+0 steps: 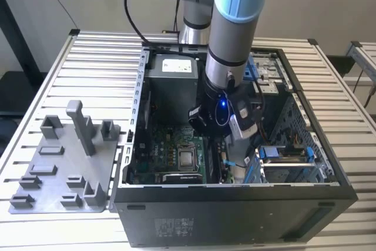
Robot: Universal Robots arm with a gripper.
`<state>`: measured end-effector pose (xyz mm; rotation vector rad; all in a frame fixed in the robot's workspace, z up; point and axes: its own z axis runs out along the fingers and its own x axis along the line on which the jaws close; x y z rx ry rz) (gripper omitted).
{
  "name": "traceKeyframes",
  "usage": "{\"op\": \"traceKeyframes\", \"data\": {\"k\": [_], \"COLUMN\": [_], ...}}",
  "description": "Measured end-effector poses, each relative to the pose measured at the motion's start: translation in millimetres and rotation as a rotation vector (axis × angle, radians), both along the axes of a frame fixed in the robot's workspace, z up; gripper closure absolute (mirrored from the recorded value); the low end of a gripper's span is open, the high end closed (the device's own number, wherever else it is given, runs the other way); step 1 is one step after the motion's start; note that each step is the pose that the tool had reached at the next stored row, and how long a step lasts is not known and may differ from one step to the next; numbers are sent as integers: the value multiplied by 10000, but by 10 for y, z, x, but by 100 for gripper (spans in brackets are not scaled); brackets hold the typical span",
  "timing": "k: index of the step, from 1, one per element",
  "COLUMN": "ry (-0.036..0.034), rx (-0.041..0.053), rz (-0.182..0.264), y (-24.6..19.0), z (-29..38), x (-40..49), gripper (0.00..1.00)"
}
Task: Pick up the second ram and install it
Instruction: 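Insert the second ram into the second slot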
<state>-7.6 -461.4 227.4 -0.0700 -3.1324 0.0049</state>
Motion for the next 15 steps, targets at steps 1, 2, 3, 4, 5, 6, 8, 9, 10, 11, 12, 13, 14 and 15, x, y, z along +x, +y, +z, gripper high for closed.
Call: {"op": "traceKeyframes", "data": {"k": [1, 2, 3, 4, 5, 6, 8, 9, 10, 11, 12, 13, 14, 15], "ry": [0, 0, -1, 0, 0, 0, 0, -1, -2, -1, 0, 0, 0, 0], "rx": [0, 0, 1, 0, 4, 12, 23, 27, 28, 26, 26, 25, 23, 24], "rz": [1, 1, 0, -4, -12, -22, -42, -61, -111, -170, -223, -256, -258, -259], "y": [-9, -21, -32, -48, -63, -76, -100, -104, -104, -105, -105, -105, -105, -105], "z": [-3, -5, -8, -9, -11, -13, -19, -25, -33, -37, -42, -45, -44, -45], "x": [-2, -4, -5, -5, -6, -6, -6, -6, -6, -6, -6, -5, -6, -5], "gripper": [86, 86, 86, 86, 86, 86, 86, 86, 86, 86, 86, 86, 86, 86]}}
